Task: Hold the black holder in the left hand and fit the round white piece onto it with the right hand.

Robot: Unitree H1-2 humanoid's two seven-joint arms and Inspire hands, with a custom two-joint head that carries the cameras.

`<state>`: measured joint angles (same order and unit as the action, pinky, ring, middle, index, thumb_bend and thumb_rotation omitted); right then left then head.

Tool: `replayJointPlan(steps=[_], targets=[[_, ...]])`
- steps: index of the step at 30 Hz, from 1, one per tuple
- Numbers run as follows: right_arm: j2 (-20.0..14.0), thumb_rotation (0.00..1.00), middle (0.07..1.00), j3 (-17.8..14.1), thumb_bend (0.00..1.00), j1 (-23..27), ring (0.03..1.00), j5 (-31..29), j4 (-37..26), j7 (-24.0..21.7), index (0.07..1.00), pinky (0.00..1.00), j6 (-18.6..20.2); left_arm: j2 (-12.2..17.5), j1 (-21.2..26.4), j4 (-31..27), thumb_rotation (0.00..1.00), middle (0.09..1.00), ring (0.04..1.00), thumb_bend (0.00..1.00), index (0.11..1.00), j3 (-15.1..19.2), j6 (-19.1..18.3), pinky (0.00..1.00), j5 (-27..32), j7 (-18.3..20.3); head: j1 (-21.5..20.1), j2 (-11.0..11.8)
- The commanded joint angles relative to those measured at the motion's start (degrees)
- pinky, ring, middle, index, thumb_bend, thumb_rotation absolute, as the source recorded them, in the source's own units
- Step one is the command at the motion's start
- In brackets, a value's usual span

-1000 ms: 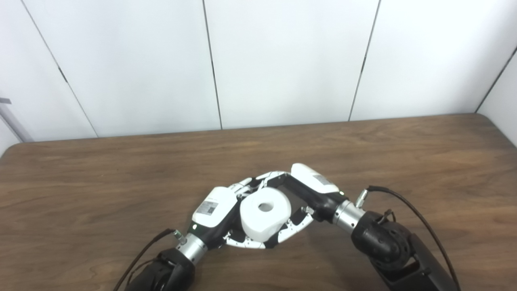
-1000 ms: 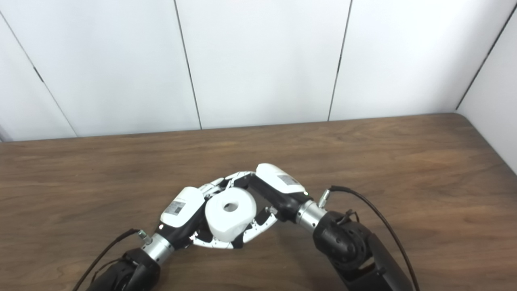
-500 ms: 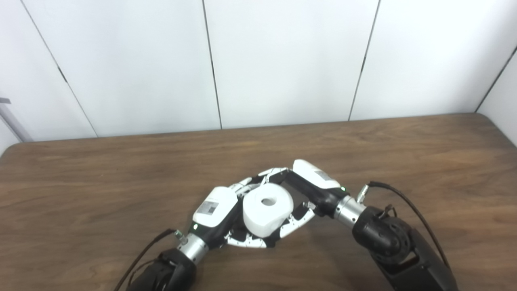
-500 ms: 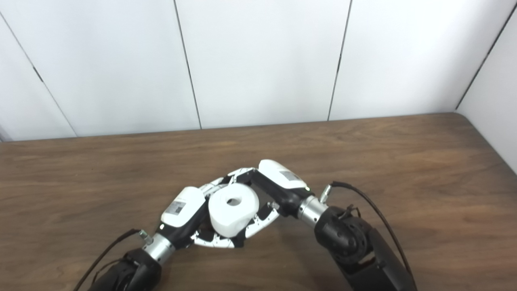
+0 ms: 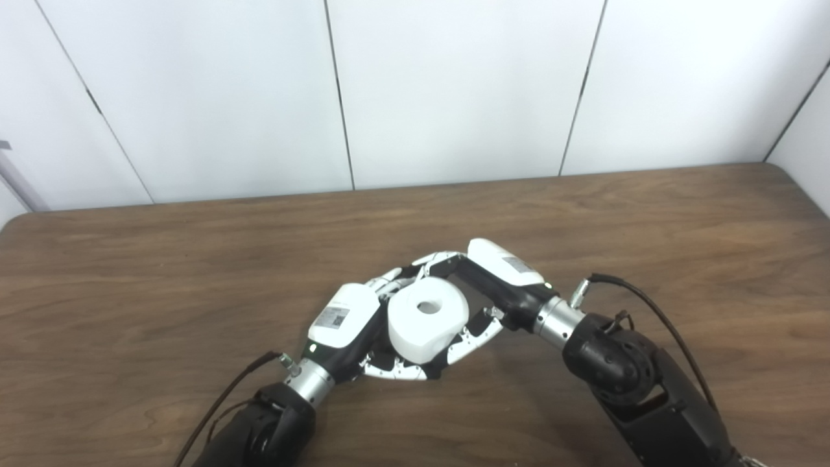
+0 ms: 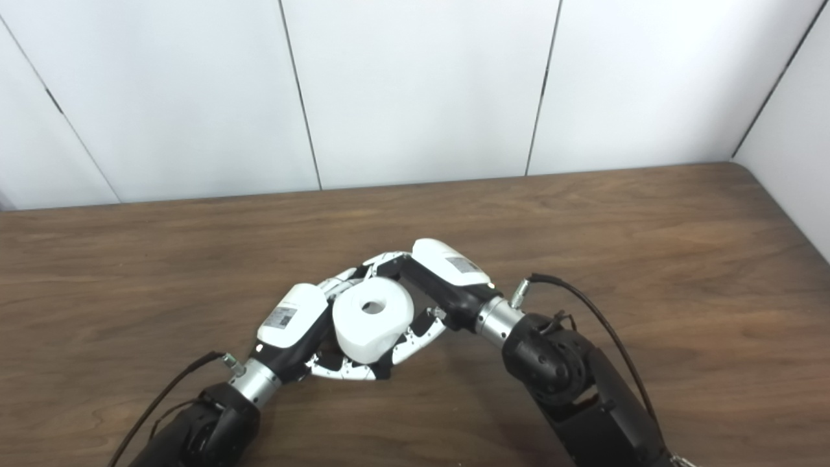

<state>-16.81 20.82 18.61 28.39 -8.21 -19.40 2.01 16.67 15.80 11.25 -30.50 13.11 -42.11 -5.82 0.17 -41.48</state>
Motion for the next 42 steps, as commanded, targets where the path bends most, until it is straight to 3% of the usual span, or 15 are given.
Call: replayJointPlan(steps=[1, 15, 19, 20, 21, 23, 24, 30, 42], targets=[[0.1, 0.13, 0.781, 1.5, 0.52, 0.6, 0.820, 2.9, 2.1, -0.8, 0.482, 0.72, 0.4, 0.7, -4.4, 3.3, 0.06, 0.859, 0.931, 0.52, 0.479, -3.5, -2.4, 0.86, -3.3, 6.1, 0.1, 0.0], [-0.5, 0.13, 0.781, 2.4, 0.52, 0.7, 0.821, 3.7, 3.5, -0.4, 0.482, 0.70, -0.5, 0.9, -4.5, 2.6, 0.06, 0.861, 0.938, 0.52, 0.480, -3.4, -3.1, 0.87, -2.3, 7.1, 0.1, -0.2], [-0.5, 0.14, 0.791, 2.1, 0.52, 0.4, 0.808, 3.5, 1.9, -1.0, 0.491, 0.69, 0.8, 1.0, -4.5, 2.9, 0.06, 0.860, 0.935, 0.52, 0.480, -3.5, -2.9, 0.86, -2.6, 6.7, 0.0, -0.3], [-0.6, 0.19, 0.818, 2.1, 0.70, 0.3, 0.805, 3.5, 1.1, -1.5, 0.675, 0.68, 1.5, 1.0, -4.5, 2.9, 0.06, 0.861, 0.935, 0.52, 0.480, -3.5, -2.9, 0.86, -2.6, 6.6, 0.0, -0.3], [-0.6, 0.23, 0.842, 2.0, 0.77, 0.3, 0.807, 3.3, 0.5, -1.8, 0.785, 0.68, 2.1, 1.0, -4.4, 3.0, 0.06, 0.860, 0.935, 0.52, 0.480, -3.4, -2.8, 0.86, -2.6, 6.6, -0.1, -0.2], [-0.4, 0.28, 0.898, 1.5, 0.88, 0.1, 0.830, 2.9, -0.4, -1.8, 0.947, 0.68, 3.0, 1.0, -4.4, 3.3, 0.06, 0.859, 0.932, 0.52, 0.480, -3.4, -2.4, 0.86, -2.6, 6.2, -0.1, -0.2], [-0.3, 0.29, 0.914, 1.2, 0.91, 0.1, 0.842, 2.7, -0.7, -1.6, 0.973, 0.68, 3.3, 1.0, -4.4, 3.4, 0.06, 0.858, 0.931, 0.52, 0.480, -3.4, -2.4, 0.86, -2.6, 6.1, -0.2, -0.1], [-0.2, 0.32, 0.986, 0.1, 0.98, 0.3, 0.912, 1.6, -1.6, -0.6, 1.000, 0.74, 3.3, 1.0, -4.1, 3.6, 0.06, 0.862, 0.935, 0.52, 0.480, -3.4, -2.8, 0.87, -2.3, 6.7, -0.1, 0.0], [-0.5, 0.32, 0.975, -0.5, 1.00, 0.5, 0.908, 1.2, -1.4, -0.2, 1.000, 0.74, 2.2, 1.0, -4.0, 3.7, 0.06, 0.861, 0.930, 0.52, 0.480, -3.3, -2.7, 0.86, -2.2, 6.5, 0.1, -0.2]])
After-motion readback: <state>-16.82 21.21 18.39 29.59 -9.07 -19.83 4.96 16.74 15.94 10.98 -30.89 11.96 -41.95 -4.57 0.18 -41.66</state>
